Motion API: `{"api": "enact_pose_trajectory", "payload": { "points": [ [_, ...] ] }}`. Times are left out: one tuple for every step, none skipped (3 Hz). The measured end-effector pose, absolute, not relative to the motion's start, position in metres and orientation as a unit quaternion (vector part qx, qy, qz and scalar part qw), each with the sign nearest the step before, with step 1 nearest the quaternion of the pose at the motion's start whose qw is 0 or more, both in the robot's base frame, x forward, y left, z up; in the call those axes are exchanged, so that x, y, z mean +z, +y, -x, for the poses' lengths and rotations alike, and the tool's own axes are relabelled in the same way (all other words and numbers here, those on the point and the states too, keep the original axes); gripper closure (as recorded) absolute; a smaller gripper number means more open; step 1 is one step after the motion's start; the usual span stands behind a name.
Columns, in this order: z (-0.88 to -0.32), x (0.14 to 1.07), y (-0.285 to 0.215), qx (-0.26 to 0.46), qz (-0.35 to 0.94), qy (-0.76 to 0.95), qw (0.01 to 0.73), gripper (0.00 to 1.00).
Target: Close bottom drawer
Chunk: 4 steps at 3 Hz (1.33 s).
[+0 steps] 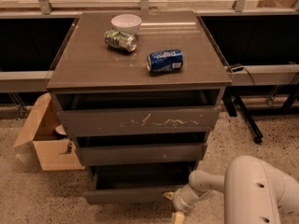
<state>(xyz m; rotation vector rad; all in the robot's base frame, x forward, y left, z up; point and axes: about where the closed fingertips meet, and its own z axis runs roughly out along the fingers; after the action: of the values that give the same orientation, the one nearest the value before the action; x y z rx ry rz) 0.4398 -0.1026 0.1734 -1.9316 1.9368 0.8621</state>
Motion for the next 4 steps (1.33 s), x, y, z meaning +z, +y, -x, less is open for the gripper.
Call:
{"api": "enact_pose_trajectory", "payload": {
  "points": [
    [-0.454,0.170,-0.110,0.297,0.663,0.673,0.141,0.00],
    [-0.471,0.168,-0.122,0.297,0.659,0.677,0.139,0.00],
    [-0.494,0.172,-0.139,0.286,0.655,0.685,0.141,0.00],
    [-0.509,0.180,-0.149,0.274,0.654,0.689,0.149,0.00]
  ]
}}
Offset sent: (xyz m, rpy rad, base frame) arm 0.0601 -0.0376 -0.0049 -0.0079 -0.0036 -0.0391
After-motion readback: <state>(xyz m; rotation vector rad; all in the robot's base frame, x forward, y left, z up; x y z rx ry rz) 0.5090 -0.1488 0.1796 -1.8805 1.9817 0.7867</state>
